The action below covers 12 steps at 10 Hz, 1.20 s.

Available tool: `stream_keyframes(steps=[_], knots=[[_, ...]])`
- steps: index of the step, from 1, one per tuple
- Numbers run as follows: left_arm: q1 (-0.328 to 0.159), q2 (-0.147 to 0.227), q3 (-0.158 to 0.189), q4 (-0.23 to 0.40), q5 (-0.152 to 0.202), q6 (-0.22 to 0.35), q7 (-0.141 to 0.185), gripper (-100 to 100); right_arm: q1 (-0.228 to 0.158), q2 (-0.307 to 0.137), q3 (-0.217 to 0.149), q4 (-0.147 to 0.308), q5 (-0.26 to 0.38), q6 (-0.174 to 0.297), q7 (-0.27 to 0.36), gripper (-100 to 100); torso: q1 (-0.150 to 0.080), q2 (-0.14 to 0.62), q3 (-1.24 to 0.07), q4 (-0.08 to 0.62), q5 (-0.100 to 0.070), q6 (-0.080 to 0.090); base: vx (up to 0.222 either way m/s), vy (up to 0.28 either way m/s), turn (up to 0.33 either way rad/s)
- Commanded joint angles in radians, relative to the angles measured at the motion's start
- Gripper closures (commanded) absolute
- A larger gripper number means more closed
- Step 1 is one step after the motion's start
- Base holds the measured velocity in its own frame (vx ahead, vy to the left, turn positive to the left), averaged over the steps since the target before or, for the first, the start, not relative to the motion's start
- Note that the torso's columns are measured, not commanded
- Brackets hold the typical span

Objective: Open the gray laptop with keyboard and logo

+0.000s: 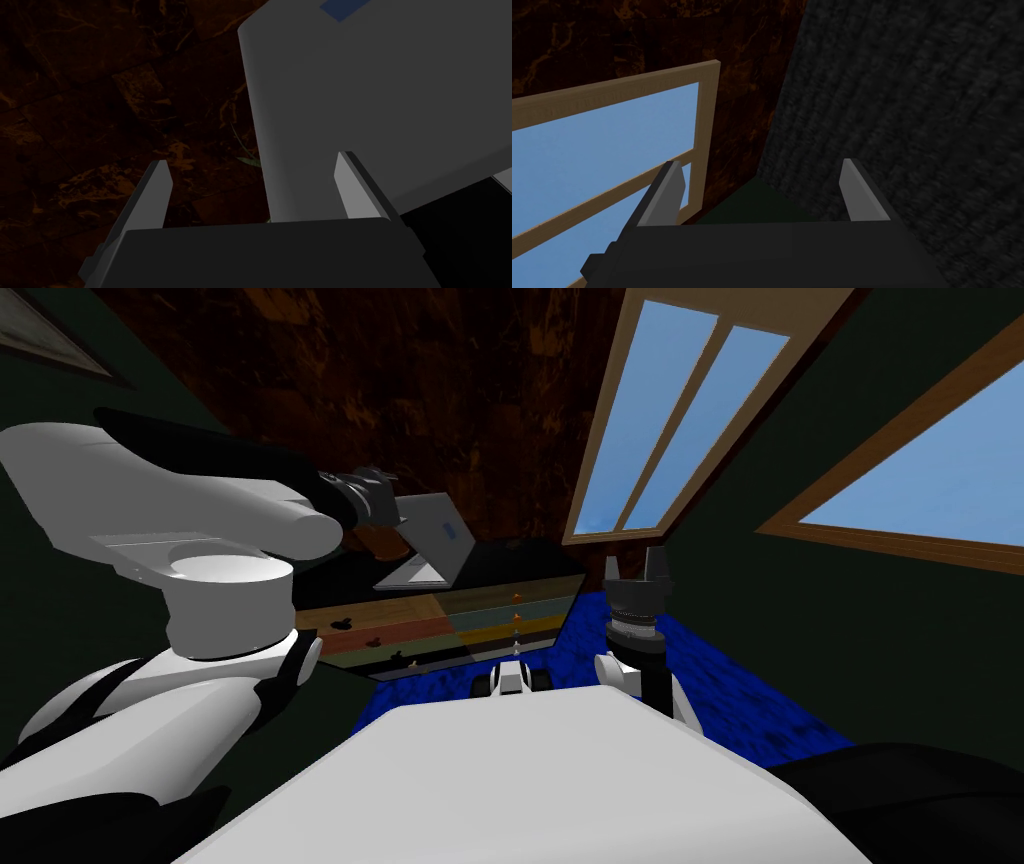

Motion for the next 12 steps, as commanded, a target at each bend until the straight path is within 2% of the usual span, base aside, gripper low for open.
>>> stream_keyframes(steps=[1, 3, 4, 5, 6, 7, 8, 10, 11, 12], knots=[[-0.02, 0.026, -0.01, -0.047, 0.029, 0.044, -0.001, -100, 0.0, 0.0, 0.0, 0.0, 0.0, 0.0, 0.0, 0, -0.003, 0.001, 0.001, 0.001, -0.001, 0.0, 0.02, 0.11, -0.026], [-0.03, 0.043, -0.015, -0.077, 0.049, 0.069, -0.002, -100, 0.0, 0.0, 0.0, 0.0, 0.0, 0.0, 0.0, 0, -0.004, 0.003, 0.002, 0.002, -0.002, 0.001, 0.012, 0.11, -0.029], [-0.03, 0.038, -0.015, -0.066, 0.043, 0.061, -0.002, -100, 0.0, 0.0, 0.0, 0.0, 0.0, 0.0, 0.0, 0, -0.005, 0.003, 0.002, 0.002, -0.002, 0.001, 0.005, 0.043, -0.005], [0.014, 0.088, -0.026, -0.019, 0.06, 0.014, 0.03, -100, 0.0, 0.0, 0.0, 0.0, 0.0, 0.0, 0.0, 0, -0.008, 0.003, 0.002, 0.002, -0.003, 0.001, -0.072, -0.014, -0.339], [0.014, 0.113, -0.026, 0.005, 0.06, -0.011, 0.03, -100, 0.0, 0.0, 0.0, 0.0, 0.0, 0.0, 0.0, 0, -0.01, 0.006, 0.003, 0.002, -0.004, 0.002, -0.091, -0.018, -0.184], [0.058, 0.146, -0.036, 0.038, 0.076, -0.043, 0.062, -100, 0.0, 0.0, 0.0, 0.0, 0.0, 0.0, 0.0, 0, -0.007, 0.006, 0.004, 0.003, -0.003, 0.0, -0.114, -0.039, -0.291], [0.058, 0.18, -0.036, 0.07, 0.076, -0.074, 0.062, -100, -0.001, 0.0, 0.0, 0.0, 0.0, 0.0, 0.0, 0, -0.006, 0.006, 0.004, 0.002, -0.003, 0.001, -0.106, -0.039, -0.157], [0.058, 0.187, -0.036, 0.085, 0.076, -0.104, 0.062, -100, 0.0, 0.0, 0.0, 0.0, 0.0, 0.0, 0.0, 0, -0.002, 0.0, 0.0, 0.001, -0.001, 0.0, -0.034, -0.011, 0.043], [0.102, 0.235, -0.046, 0.127, 0.091, -0.146, 0.094, -100, 0.0, 0.0, 0.0, 0.0, 0.0, 0.0, 0.0, 0, -0.002, -0.002, -0.001, 0.0, -0.001, 0.001, -0.062, -0.012, -0.308], [0.102, 0.261, -0.046, 0.153, 0.091, -0.164, 0.094, -100, 0.0, 0.0, 0.0, 0.0, 0.0, 0.0, 0.0, 0, -0.004, 0.001, 0.0, 0.0, -0.002, 0.002, -0.082, -0.022, -0.204]])
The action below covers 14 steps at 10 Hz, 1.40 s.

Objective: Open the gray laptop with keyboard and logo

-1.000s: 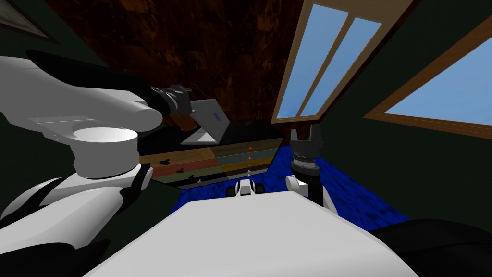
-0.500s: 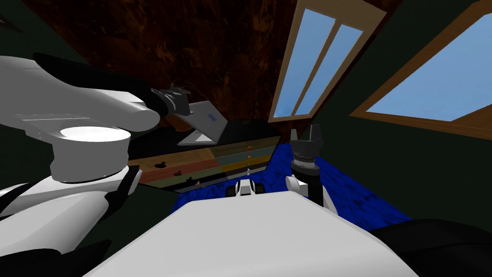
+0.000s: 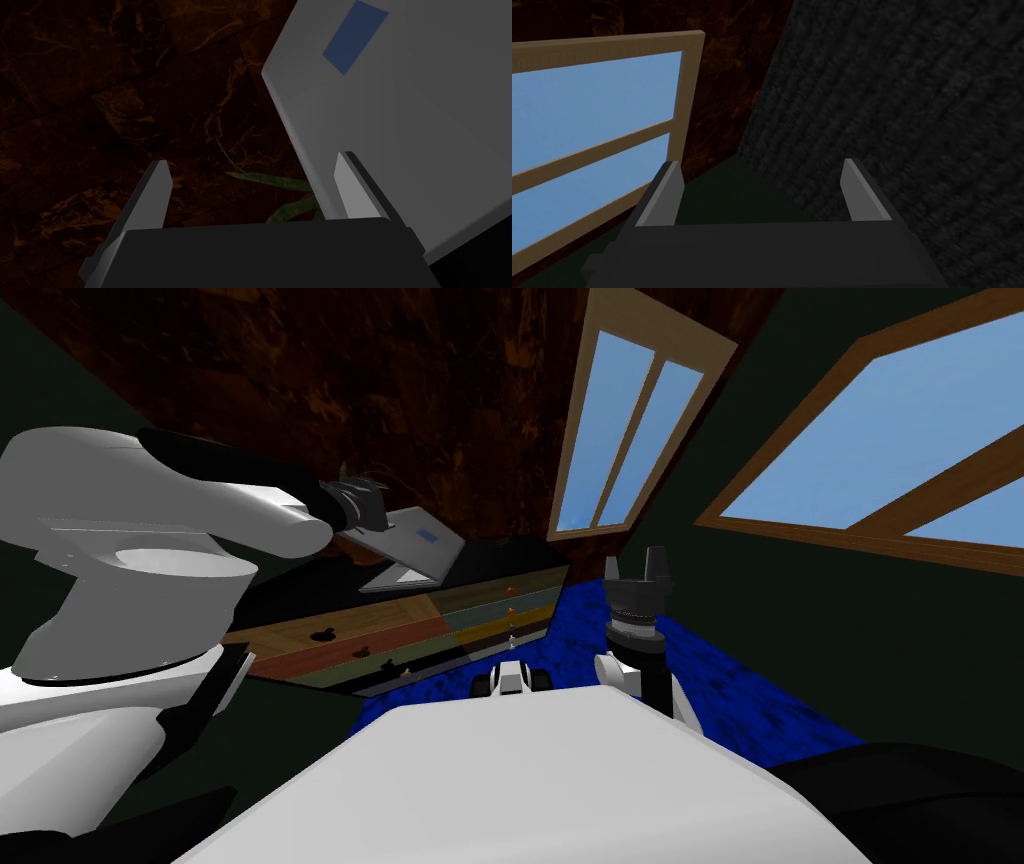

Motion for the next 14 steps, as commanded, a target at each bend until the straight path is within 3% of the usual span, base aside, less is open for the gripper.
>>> stream_keyframes(steps=[1, 2, 3, 4, 5, 6, 7, 8, 9, 10, 11, 12, 13, 14], knots=[[0.028, 0.047, -0.002, 0.059, 0.007, -0.075, 0.015, -100, 0.0, 0.0, 0.0, 0.0, 0.0, 0.0, 0.0, 0, -0.001, 0.003, 0.002, 0.002, 0.0, -0.002, -0.04, -0.018, 0.026], [0.072, 0.095, -0.012, 0.1, 0.022, -0.11, 0.047, -100, 0.0, 0.0, 0.0, 0.0, 0.0, 0.0, 0.0, 0, 0.0, 0.002, 0.002, 0.001, 0.0, -0.002, -0.081, -0.045, -0.194], [0.072, 0.121, -0.012, 0.129, 0.022, -0.143, 0.047, -100, 0.0, 0.0, 0.0, 0.0, 0.0, 0.0, 0.0, 0, -0.002, 0.003, 0.002, 0.001, -0.001, -0.001, -0.087, -0.037, -0.226], [0.072, 0.121, -0.012, 0.136, 0.022, -0.159, 0.047, -100, 0.0, 0.0, 0.0, 0.0, 0.0, 0.0, 0.0, 0, -0.001, 0.003, 0.002, 0.002, -0.001, -0.001, -0.038, -0.011, -0.044], [0.116, 0.168, -0.023, 0.175, 0.038, -0.194, 0.079, -100, 0.0, 0.0, 0.0, 0.0, 0.0, 0.0, 0.0, 0, 0.001, 0.0, 0.001, 0.001, 0.0, -0.002, -0.07, -0.037, -0.286], [0.116, 0.195, -0.023, 0.206, 0.038, -0.221, 0.079, -100, 0.0, 0.0, 0.0, 0.0, 0.0, 0.0, 0.0, 0, 0.0, 0.001, 0.001, 0.0, 0.0, 0.0, -0.085, -0.031, -0.168], [0.116, 0.195, -0.023, 0.213, 0.038, -0.243, 0.079, -100, 0.0, 0.0, 0.0, 0.0, 0.0, 0.0, 0.0, 0, 0.0, 0.002, 0.002, 0.001, 0.0, -0.002, -0.043, -0.014, 0.021], [0.152, 0.236, -0.033, 0.267, 0.054, -0.28, 0.111, -100, 0.0, 0.0, 0.0, 0.0, 0.0, 0.0, 0.0, 0, 0.001, 0.001, 0.001, 0.001, 0.0, -0.002, -0.072, -0.023, -0.242], [0.16, 0.266, -0.033, 0.277, 0.054, -0.301, 0.111, -100, 0.0, 0.0, 0.0, 0.0, 0.0, 0.0, 0.0, 0, 0.0, 0.002, 0.002, 0.001, 0.0, -0.001, -0.081, -0.037, -0.218], [0.16, 0.27, -0.033, 0.29, 0.054, -0.327, 0.111, -100, 0.0, 0.0, 0.0, 0.0, 0.0, 0.0, 0.0, 0, -0.001, 0.002, 0.002, 0.001, -0.001, -0.002, -0.04, -0.031, -0.003], [0.204, 0.314, -0.043, 0.325, 0.069, -0.36, 0.143, -100, 0.0, 0.0, 0.0, 0.0, 0.0, 0.0, 0.0, 0, 0.0, 0.0, 0.001, 0.001, 0.0, -0.002, -0.06, -0.057, -0.276], [0.204, 0.342, -0.043, 0.355, 0.069, -0.393, 0.143, -100, 0.0, 0.0, 0.0, 0.0, 0.0, 0.0, 0.0, 0, -0.002, 0.001, 0.001, 0.0, 0.0, 0.0, -0.077, -0.059, -0.189], [0.204, 0.344, -0.043, 0.367, 0.069, -0.411, 0.143, -100, 0.0, 0.0, 0.0, 0.0, 0.0, 0.0, 0.0, 0, -0.001, 0.002, 0.002, 0.001, -0.001, -0.002, -0.043, -0.023, 0.017], [0.249, 0.381, -0.054, 0.418, 0.085, -0.455, 0.175, -100, 0.0, 0.0, 0.0, 0.0, 0.0, 0.0, 0.0, 0, 0.002, 0.001, 0.001, 0.001, 0.0, -0.002, -0.071, -0.045, -0.264]])
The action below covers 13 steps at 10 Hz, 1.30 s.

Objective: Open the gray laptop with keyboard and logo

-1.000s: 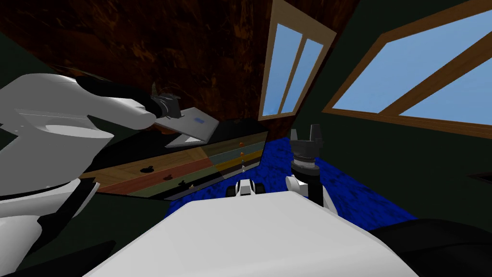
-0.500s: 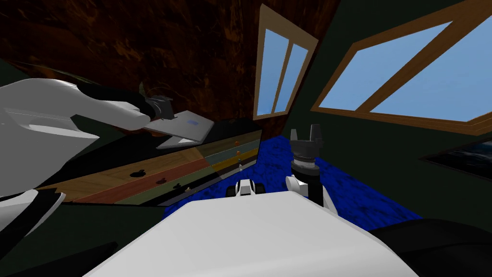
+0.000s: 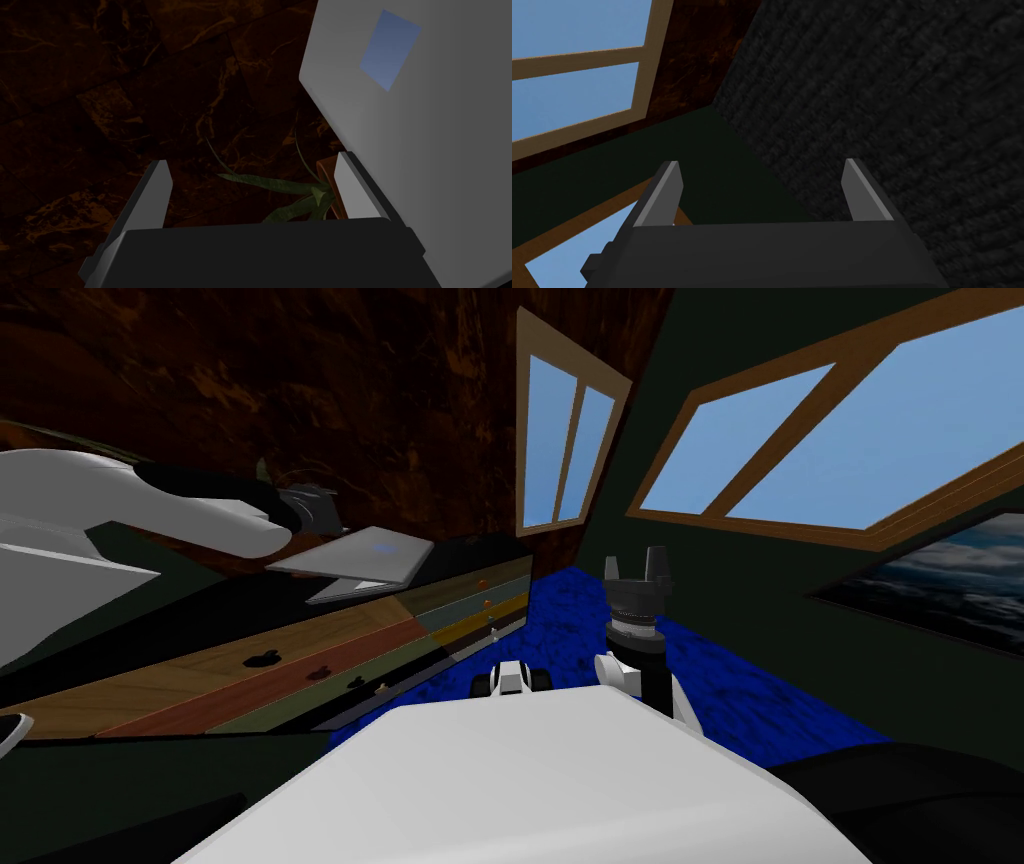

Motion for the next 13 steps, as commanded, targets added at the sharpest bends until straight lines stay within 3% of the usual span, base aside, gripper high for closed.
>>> stream_keyframes(steps=[1, 2, 3, 4, 5, 6, 7, 8, 9, 10, 11, 13], knots=[[0.049, 0.074, -0.004, 0.073, 0.02, -0.075, 0.038, -100, 0.0, 0.0, 0.0, 0.0, 0.0, 0.0, 0.0, 0, -0.002, 0.001, 0.0, 0.0, 0.0, 0.002, -0.08, -0.042, -0.18], [0.049, 0.086, -0.004, 0.076, 0.02, -0.09, 0.038, -100, 0.0, 0.0, 0.0, 0.0, 0.0, 0.0, 0.0, 0, -0.002, 0.001, 0.001, 0.0, -0.001, 0.0, -0.038, -0.013, 0.006], [0.093, 0.125, -0.014, 0.111, 0.035, -0.123, 0.07, -100, 0.0, 0.0, 0.0, 0.0, 0.0, 0.0, 0.0, 0, 0.0, 0.0, 0.0, 0.0, 0.0, 0.0, -0.075, -0.033, -0.323], [0.093, 0.158, -0.014, 0.13, 0.035, -0.145, 0.07, -100, 0.0, 0.0, 0.0, 0.0, 0.0, 0.0, 0.0, 0, -0.002, 0.001, 0.0, -0.001, 0.0, 0.003, -0.079, -0.045, -0.181], [0.093, 0.161, -0.014, 0.153, 0.035, -0.174, 0.07, -100, 0.0, 0.0, 0.0, 0.0, 0.0, 0.0, 0.0, 0, -0.003, 0.001, 0.0, 0.0, -0.001, 0.0, -0.031, -0.032, 0.053], [0.126, 0.205, -0.024, 0.193, 0.051, -0.201, 0.102, -100, 0.0, 0.0, 0.0, 0.0, 0.0, 0.0, 0.0, 0, -0.001, -0.001, -0.001, 0.0, 0.0, 0.0, -0.059, -0.07, -0.324], [0.137, 0.235, -0.024, 0.213, 0.051, -0.231, 0.102, -100, 0.0, 0.0, 0.0, 0.0, 0.0, 0.0, 0.0, 0, -0.004, 0.0, 0.0, -0.001, -0.001, 0.003, -0.072, -0.055, -0.176], [0.137, 0.235, -0.024, 0.23, 0.051, -0.258, 0.102, -100, 0.0, 0.0, 0.0, 0.0, 0.0, 0.0, 0.0, 0, -0.002, 0.001, 0.0, 0.0, -0.001, 0.0, -0.034, -0.02, 0.037], [0.111, 0.221, -0.044, 0.229, 0.051, -0.241, 0.089, -100, 0.0, 0.0, 0.0, 0.0, 0.0, 0.0, 0.0, 0, 0.0, 0.0, 0.0, 0.0, 0.0, 0.0, -0.009, -0.008, 0.016], [0.109, 0.263, -0.041, 0.201, 0.074, -0.225, 0.113, -100, 0.0, 0.0, 0.0, 0.0, 0.0, 0.0, 0.0, 0, 0.001, -0.001, -0.001, -0.001, 0.001, 0.001, 0.017, 0.024, 0.028], [0.109, 0.263, -0.041, 0.201, 0.074, -0.225, 0.113, -100, 0.0, 0.0, 0.0, 0.0, 0.0, 0.0, 0.0, 0, 0.001, -0.002, -0.002, -0.001, 0.0, 0.001, 0.027, 0.038, 0.015], [0.103, 0.303, -0.041, 0.172, 0.099, -0.203, 0.134, -100, 0.0, 0.0, 0.0, 0.0, 0.0, 0.0, 0.0, 0, -0.001, -0.001, -0.001, -0.001, 0.0, 0.001, 0.026, 0.039, 0.013]])
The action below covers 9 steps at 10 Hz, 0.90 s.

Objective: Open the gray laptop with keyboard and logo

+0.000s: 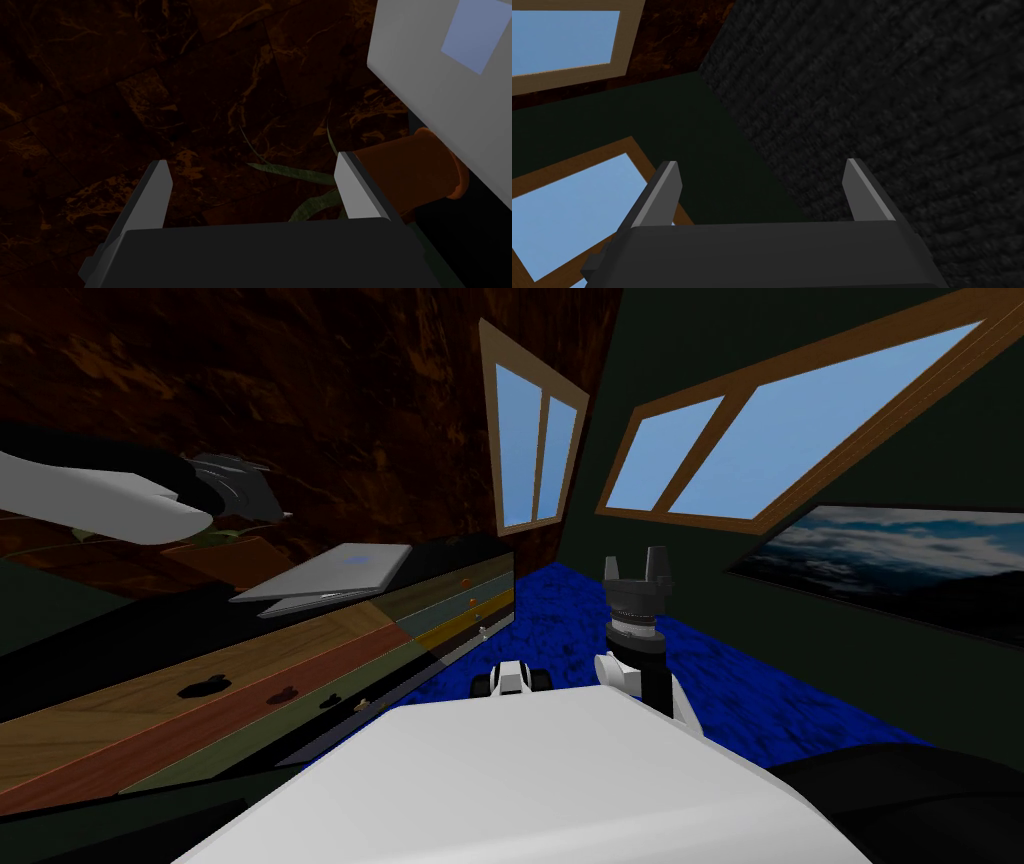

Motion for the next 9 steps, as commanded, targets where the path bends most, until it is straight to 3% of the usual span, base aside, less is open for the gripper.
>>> stream_keyframes(steps=[1, 4, 6, 8, 9], knots=[[0.019, 0.06, 0.018, -0.044, 0.03, 0.026, 0.04, -100, 0.0, 0.0, 0.0, 0.0, 0.0, 0.0, 0.0, 0, -0.001, 0.001, 0.001, 0.0, -0.001, 0.0, 0.024, 0.038, 0.021], [0.016, 0.08, 0.018, -0.059, 0.042, 0.037, 0.05, -100, 0.0, 0.0, 0.0, 0.0, 0.0, 0.0, 0.0, 0, -0.001, 0.002, 0.001, 0.001, -0.001, 0.0, 0.016, 0.027, 0.008], [0.01, 0.12, 0.018, -0.088, 0.067, 0.058, 0.071, -100, 0.0, 0.0, 0.0, 0.0, 0.0, 0.0, 0.0, 0, -0.001, 0.001, 0.001, 0.0, -0.001, 0.0, 0.018, 0.028, 0.017], [0.01, 0.12, 0.018, -0.088, 0.067, 0.058, 0.071, -100, 0.0, 0.0, 0.0, 0.0, 0.0, 0.0, 0.0, 0, -0.001, 0.001, 0.0, 0.0, 0.0, 0.0, 0.013, 0.017, 0.001], [0.004, 0.16, 0.019, -0.117, 0.091, 0.08, 0.092, -100, 0.0, 0.0, 0.0, 0.0, 0.0, 0.0, 0.0, 0, -0.001, 0.001, 0.001, 0.0, 0.0, 0.0, 0.025, 0.025, 0.029]])
